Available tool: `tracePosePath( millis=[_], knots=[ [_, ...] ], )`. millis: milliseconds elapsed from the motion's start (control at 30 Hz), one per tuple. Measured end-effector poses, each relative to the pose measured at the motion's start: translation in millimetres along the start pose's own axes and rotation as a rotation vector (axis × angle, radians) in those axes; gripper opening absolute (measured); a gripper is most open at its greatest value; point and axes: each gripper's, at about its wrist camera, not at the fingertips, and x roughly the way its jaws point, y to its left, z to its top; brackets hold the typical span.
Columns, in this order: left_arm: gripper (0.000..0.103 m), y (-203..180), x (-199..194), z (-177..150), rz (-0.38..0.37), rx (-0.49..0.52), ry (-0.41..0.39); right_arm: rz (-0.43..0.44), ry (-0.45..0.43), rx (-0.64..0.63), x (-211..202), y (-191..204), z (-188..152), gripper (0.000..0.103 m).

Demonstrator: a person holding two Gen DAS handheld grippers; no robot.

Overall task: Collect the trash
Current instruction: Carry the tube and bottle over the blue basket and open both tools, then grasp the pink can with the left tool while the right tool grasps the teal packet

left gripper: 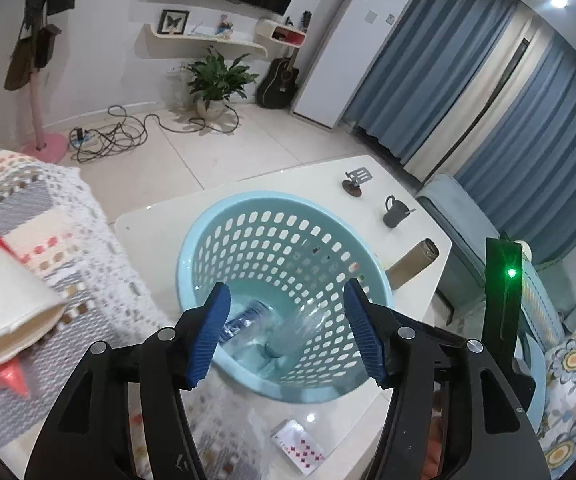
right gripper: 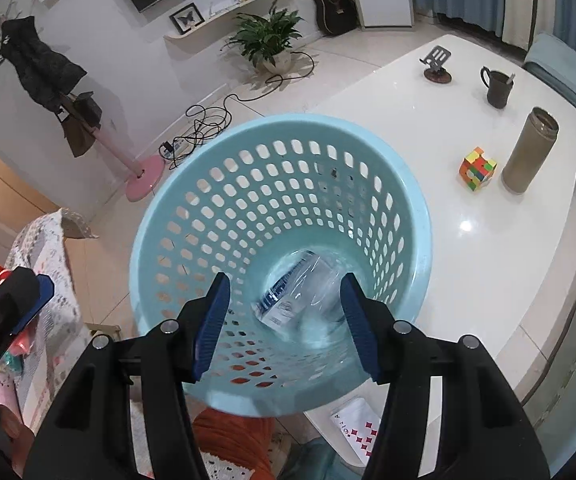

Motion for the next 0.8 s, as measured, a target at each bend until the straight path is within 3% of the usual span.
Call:
tracePosePath(
  millis=[100,200,367,467,633,800],
  knots=[
    [0.058,1,-21,-5,0.001,0.004,-0.030,0.008,-0.018,-0.026,-13,12,-5,0.052],
    [0.058,3,-49,-12,0.003,0.008,-0.071,0.019,-0.049,-0.078,-30,31,-11,0.041],
    [0.058,10,-108,-26,0.043,0.013,-0.168,0.070,-0.129,-0.187,-69,79,-22,0.040],
    [0.058,20,-150,-36,0.095,0.002,-0.230,0.123,-0.165,-0.249,-92,111,-31,0.040],
    [0.069,51,-210,-58,0.218,-0.040,-0.298,0.196,-0.193,-0.353,-111,162,-48,0.041],
    [0.075,107,-248,-83,0.372,-0.173,-0.294,0.230,-0.172,-0.447,-107,209,-68,0.041]
  ],
)
